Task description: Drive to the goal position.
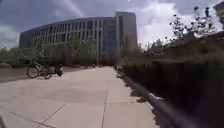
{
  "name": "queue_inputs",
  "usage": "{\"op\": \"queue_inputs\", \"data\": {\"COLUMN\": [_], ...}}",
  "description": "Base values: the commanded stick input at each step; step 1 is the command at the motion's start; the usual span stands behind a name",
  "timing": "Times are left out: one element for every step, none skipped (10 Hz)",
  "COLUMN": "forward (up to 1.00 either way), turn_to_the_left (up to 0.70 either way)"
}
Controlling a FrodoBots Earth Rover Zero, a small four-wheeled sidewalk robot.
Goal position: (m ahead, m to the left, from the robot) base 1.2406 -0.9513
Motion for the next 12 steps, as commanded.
{"op": "queue_inputs", "data": {"forward": [0.7, 0.7, 0.7, 0.7, 0.7, 0.7, 0.7, 0.7, 0.7, 0.7, 0.7, 0.7], "turn_to_the_left": [0.05, 0.05, 0.08, 0.11, 0.1, 0.1, 0.1, 0.1, 0.1, 0.1, 0.1, 0.11]}}
